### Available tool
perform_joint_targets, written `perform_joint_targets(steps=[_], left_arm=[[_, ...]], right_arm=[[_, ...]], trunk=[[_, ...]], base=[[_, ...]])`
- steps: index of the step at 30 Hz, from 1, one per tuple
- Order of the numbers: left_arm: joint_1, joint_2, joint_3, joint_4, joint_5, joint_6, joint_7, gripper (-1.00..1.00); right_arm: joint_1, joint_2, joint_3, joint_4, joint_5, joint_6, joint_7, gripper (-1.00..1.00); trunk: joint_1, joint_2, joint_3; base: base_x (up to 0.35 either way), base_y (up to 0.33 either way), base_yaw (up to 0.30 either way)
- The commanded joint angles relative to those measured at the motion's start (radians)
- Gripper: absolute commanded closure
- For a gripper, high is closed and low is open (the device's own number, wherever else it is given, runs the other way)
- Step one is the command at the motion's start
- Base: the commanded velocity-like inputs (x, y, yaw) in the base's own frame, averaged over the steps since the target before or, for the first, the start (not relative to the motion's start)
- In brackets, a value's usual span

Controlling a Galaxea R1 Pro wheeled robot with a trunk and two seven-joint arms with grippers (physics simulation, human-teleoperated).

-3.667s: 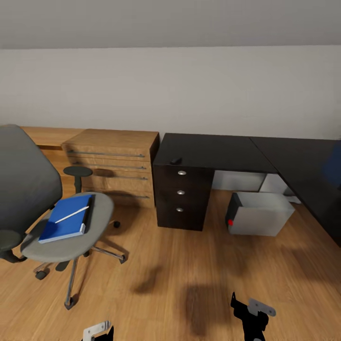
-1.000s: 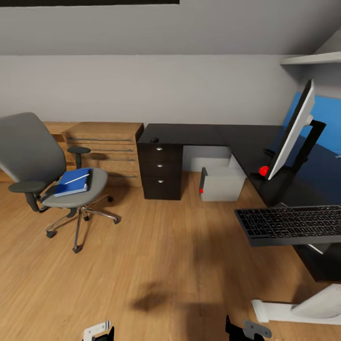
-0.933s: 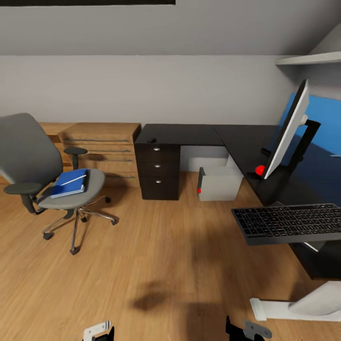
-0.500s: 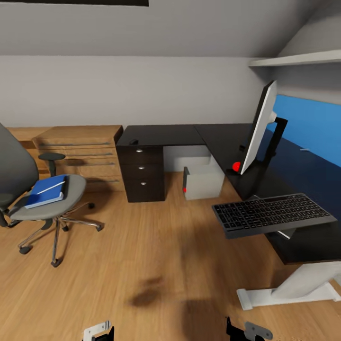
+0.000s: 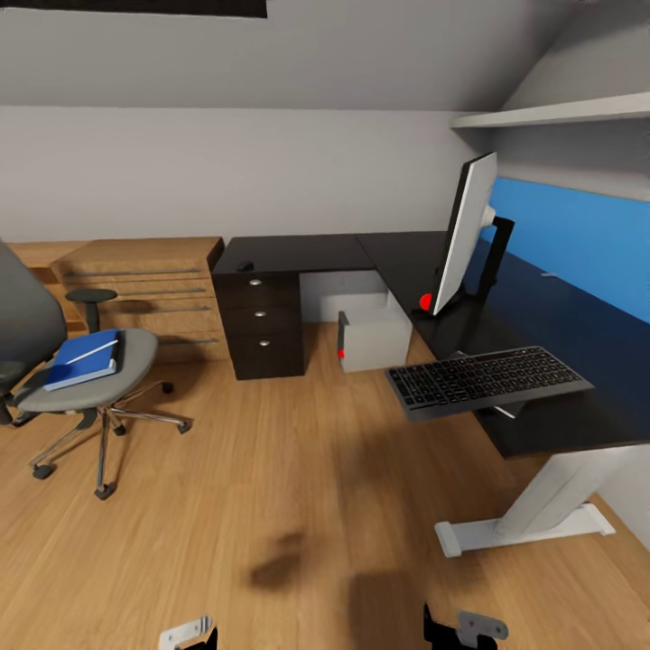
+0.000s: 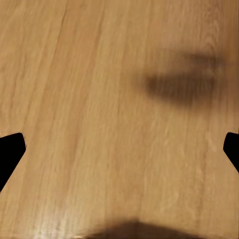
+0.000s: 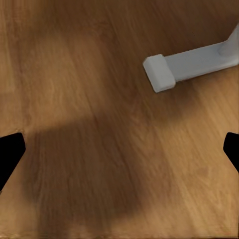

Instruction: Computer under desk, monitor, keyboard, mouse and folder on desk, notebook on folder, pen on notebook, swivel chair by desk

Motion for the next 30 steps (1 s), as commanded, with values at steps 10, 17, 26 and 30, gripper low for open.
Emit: perform_joint_targets(steps=[10, 17, 26, 30], left_arm=[[0.028, -0.029, 0.0, -0.02, 0.006, -0.003, 0.009, -1.0], [0.068, -0.027, -0.001, -0.01, 0.006, -0.005, 0.011, -1.0], [0.119, -0.019, -0.001, 0.006, 0.006, -0.006, 0.013, -1.0], [0.141, -0.018, -0.001, 0.008, 0.006, -0.006, 0.013, -1.0]], right_arm=[[0.005, 0.02, -0.005, 0.002, 0.042, -0.001, -0.008, -1.0], [0.005, 0.022, -0.005, 0.002, 0.042, -0.008, -0.009, -1.0], [0.005, 0.021, -0.005, 0.002, 0.042, -0.01, -0.008, -1.0], [0.006, 0.02, -0.005, 0.002, 0.042, -0.011, -0.008, -1.0]], trunk=[[-0.012, 0.021, 0.009], [-0.039, 0.07, 0.031], [-0.073, 0.133, 0.059], [-0.089, 0.161, 0.071]], base=[[-0.066, 0.0, -0.002], [0.0, 0.0, 0.0], [0.0, 0.0, 0.0], [0.0, 0.0, 0.0]])
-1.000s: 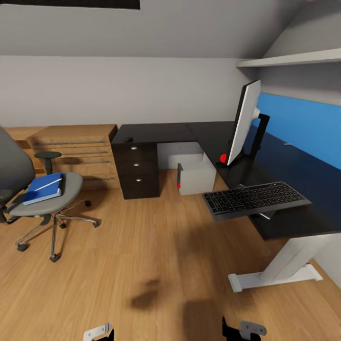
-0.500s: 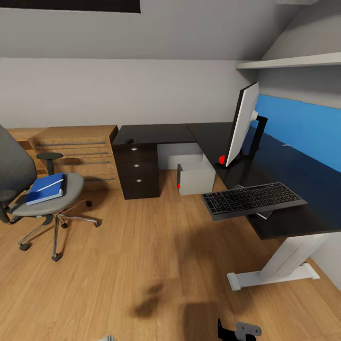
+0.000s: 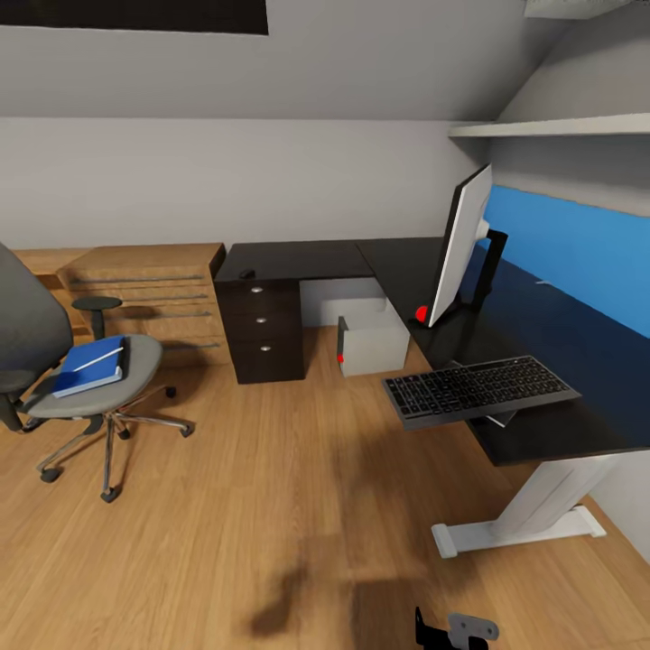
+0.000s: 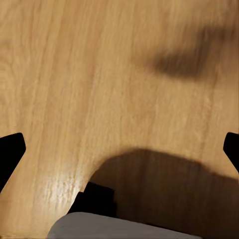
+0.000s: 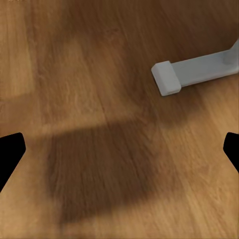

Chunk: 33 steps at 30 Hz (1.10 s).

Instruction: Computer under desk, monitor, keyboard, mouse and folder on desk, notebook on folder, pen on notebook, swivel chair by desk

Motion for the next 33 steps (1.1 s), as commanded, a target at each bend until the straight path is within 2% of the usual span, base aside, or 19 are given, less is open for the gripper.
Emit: perform_joint_targets(steps=[1, 33], left_arm=[[0.0, -0.001, 0.007, 0.001, -0.004, -0.002, -0.001, -1.0], [0.003, 0.004, 0.014, 0.001, -0.001, -0.002, 0.0, -1.0]], right_arm=[[-0.001, 0.0, -0.006, 0.002, 0.01, -0.003, -0.006, -1.0], [-0.001, 0.0, -0.006, 0.002, 0.01, -0.002, -0.006, -1.0]], trunk=[[-0.004, 0.007, 0.002], [-0.127, 0.231, 0.103]], base=[[0.0, 0.0, 0.0], [0.0, 0.0, 0.0]])
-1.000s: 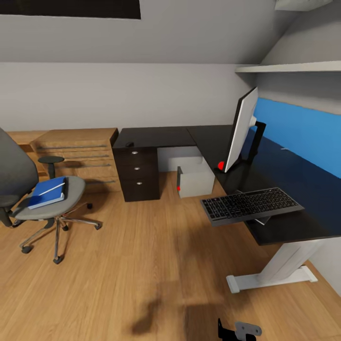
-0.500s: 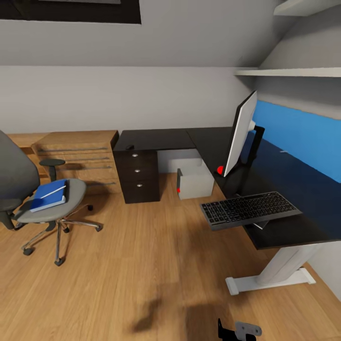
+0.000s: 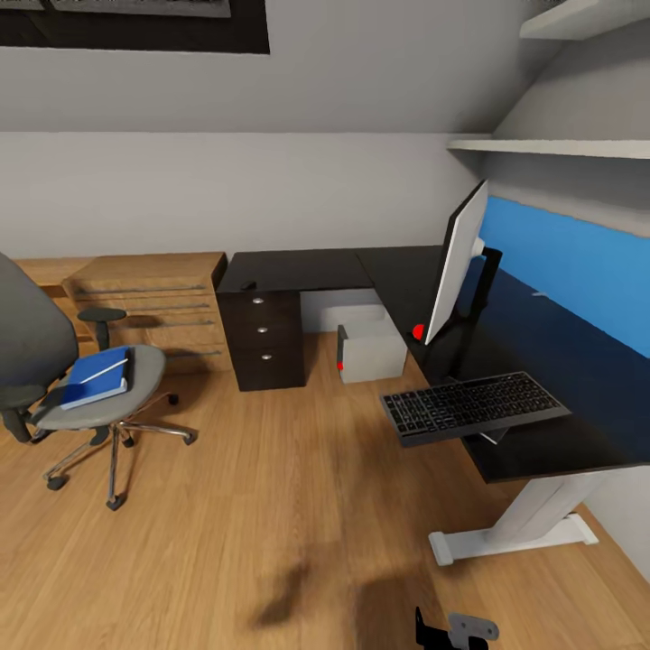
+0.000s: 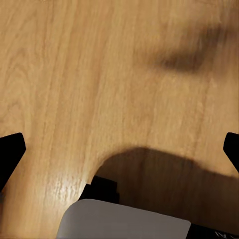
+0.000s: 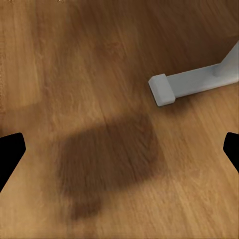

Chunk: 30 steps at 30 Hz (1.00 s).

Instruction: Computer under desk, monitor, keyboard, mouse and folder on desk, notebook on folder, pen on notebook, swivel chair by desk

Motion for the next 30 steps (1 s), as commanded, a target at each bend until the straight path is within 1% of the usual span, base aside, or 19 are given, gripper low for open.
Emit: perform_joint_targets(steps=[1, 6, 11, 12, 15, 19, 21, 23, 25, 29, 30], left_arm=[[0.0, 0.0, 0.005, -0.001, -0.001, -0.002, 0.0, -1.0], [0.0, 0.005, 0.008, -0.031, 0.0, 0.002, 0.0, -1.0], [0.0, 0.008, 0.01, -0.107, 0.0, 0.023, 0.0, -1.0], [0.0, 0.008, 0.01, -0.149, 0.0, 0.049, 0.0, -1.0], [0.0, 0.009, 0.011, -0.228, 0.0, 0.127, -0.001, -1.0], [0.0, 0.009, 0.012, -0.347, 0.009, 0.286, -0.004, -1.0], [0.0, 0.009, 0.013, -0.404, 0.028, 0.367, -0.006, -1.0], [0.0, 0.009, 0.013, -0.46, 0.062, 0.434, -0.009, -1.0], [0.0, 0.009, 0.013, -0.514, 0.105, 0.487, -0.011, -1.0], [0.0, 0.012, 0.012, -0.616, 0.188, 0.572, -0.015, -1.0], [0.0, 0.017, 0.012, -0.665, 0.22, 0.619, -0.016, -1.0]], right_arm=[[-0.001, 0.0, -0.006, 0.002, 0.01, -0.003, -0.006, -1.0], [-0.001, 0.0, -0.006, 0.002, 0.01, -0.003, -0.006, -1.0], [0.0, 0.0, -0.006, 0.002, 0.01, -0.004, -0.007, -1.0], [-0.001, 0.0, -0.006, 0.002, 0.01, -0.004, -0.007, -1.0], [-0.001, 0.0, -0.006, 0.002, 0.01, -0.005, -0.006, -1.0], [0.0, 0.0, -0.006, 0.002, 0.011, -0.005, -0.005, -1.0], [-0.001, 0.0, -0.006, 0.002, 0.011, -0.006, -0.003, -1.0], [-0.001, 0.0, -0.006, 0.001, 0.011, -0.006, -0.003, -1.0], [-0.001, 0.0, -0.006, 0.001, 0.011, -0.007, -0.003, -1.0], [-0.001, -0.001, -0.006, 0.001, 0.011, -0.008, -0.002, -1.0], [-0.001, -0.001, -0.006, 0.001, 0.011, -0.008, -0.002, -1.0]], trunk=[[-0.004, 0.007, 0.002], [-0.023, 0.042, 0.018], [-0.042, 0.077, 0.034], [-0.046, 0.084, 0.037], [-0.058, 0.105, 0.046], [-0.073, 0.133, 0.059], [-0.081, 0.147, 0.065], [-0.088, 0.161, 0.071], [-0.096, 0.175, 0.078], [-0.111, 0.203, 0.09], [-0.115, 0.21, 0.093]], base=[[0.0, 0.0, 0.0], [0.0, 0.0, 0.0], [0.0, 0.0, 0.0], [0.0, 0.0, 0.0], [0.0, 0.0, 0.0], [0.0, 0.0, 0.0], [0.0, 0.0, 0.0], [0.0, 0.0, 0.0], [0.0, 0.0, 0.0], [0.0, 0.0, 0.0], [0.0, 0.0, 0.0]])
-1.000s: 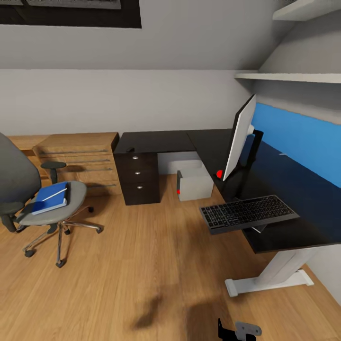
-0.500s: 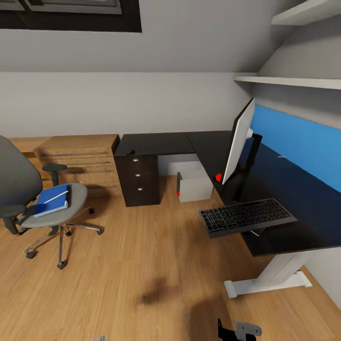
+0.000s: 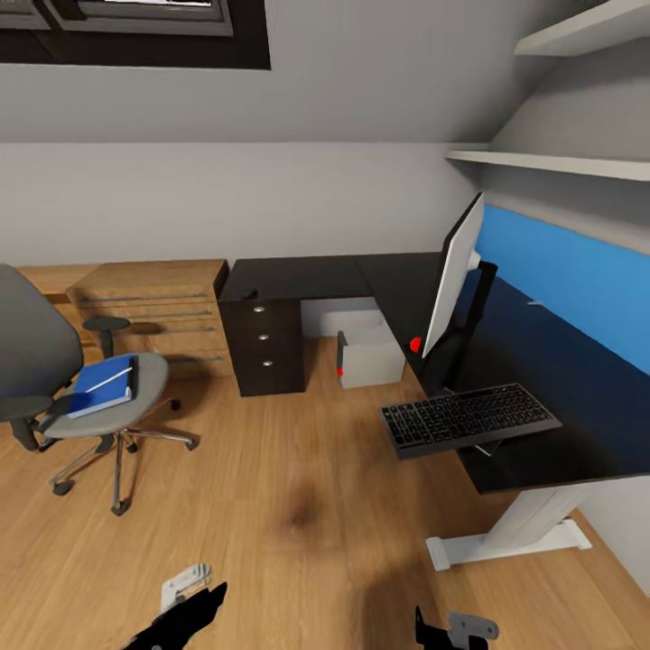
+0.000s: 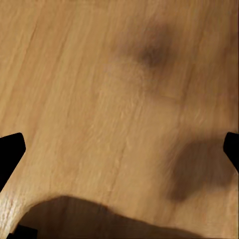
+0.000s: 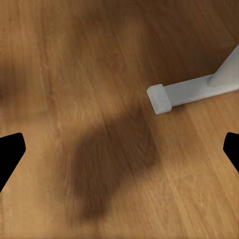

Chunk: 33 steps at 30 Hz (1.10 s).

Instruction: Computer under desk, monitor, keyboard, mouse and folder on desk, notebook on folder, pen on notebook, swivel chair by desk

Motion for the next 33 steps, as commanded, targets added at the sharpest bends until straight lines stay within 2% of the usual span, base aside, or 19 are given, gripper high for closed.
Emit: perform_joint_targets(steps=[1, 5, 6, 11, 12, 13, 14, 15, 20, 33], left_arm=[[0.0, 0.004, 0.001, -0.028, 0.025, 0.035, -0.001, -1.0], [-0.003, 0.02, 0.002, -0.115, 0.089, 0.153, -0.015, -1.0], [-0.017, 0.03, 0.002, -0.168, 0.155, 0.237, -0.035, -1.0], [-0.059, 0.062, 0.002, -0.214, 0.293, 0.347, -0.067, -1.0], [-0.075, 0.075, 0.002, -0.222, 0.354, 0.386, -0.081, -1.0], [-0.082, 0.08, 0.001, -0.226, 0.384, 0.405, -0.088, -1.0], [-0.1, 0.094, 0.001, -0.235, 0.485, 0.474, -0.116, -1.0], [-0.102, 0.096, 0.001, -0.236, 0.503, 0.486, -0.122, -1.0], [-0.109, 0.103, 0.002, -0.239, 0.557, 0.521, -0.149, -1.0], [-0.112, 0.103, -0.007, -0.241, 0.573, 0.533, -0.18, -1.0]], right_arm=[[-0.001, 0.0, -0.005, 0.002, 0.01, -0.003, -0.007, -1.0], [-0.001, 0.0, -0.005, 0.001, 0.009, -0.003, -0.007, -1.0], [-0.001, 0.0, -0.005, 0.001, 0.009, -0.003, -0.007, -1.0], [-0.001, 0.0, -0.005, 0.001, 0.009, -0.002, -0.007, -1.0], [-0.001, 0.0, -0.005, 0.001, 0.009, -0.003, -0.007, -1.0], [-0.001, -0.001, -0.005, 0.001, 0.009, -0.003, -0.007, -1.0], [-0.001, -0.001, -0.005, 0.001, 0.009, -0.005, -0.009, -1.0], [-0.001, -0.001, -0.005, 0.001, 0.009, -0.006, -0.009, -1.0], [-0.001, -0.005, -0.005, 0.001, 0.009, -0.007, -0.009, -1.0], [-0.001, -0.009, -0.006, 0.001, 0.008, -0.001, -0.01, -1.0]], trunk=[[-0.004, 0.007, 0.002], [-0.019, 0.035, 0.015], [-0.023, 0.042, 0.018], [-0.042, 0.077, 0.034], [-0.046, 0.084, 0.037], [-0.05, 0.091, 0.04], [-0.054, 0.098, 0.043], [-0.054, 0.098, 0.043], [-0.054, 0.098, 0.043], [-0.054, 0.098, 0.043]], base=[[0.0, 0.0, 0.0], [0.0, 0.0, 0.0], [0.0, 0.0, 0.0], [0.0, 0.0, 0.0], [0.0, 0.0, 0.0], [0.0, 0.0, 0.0], [0.0, 0.0, 0.0], [0.0, 0.0, 0.0], [0.0, 0.0, 0.0], [0.0, 0.0, 0.0]])
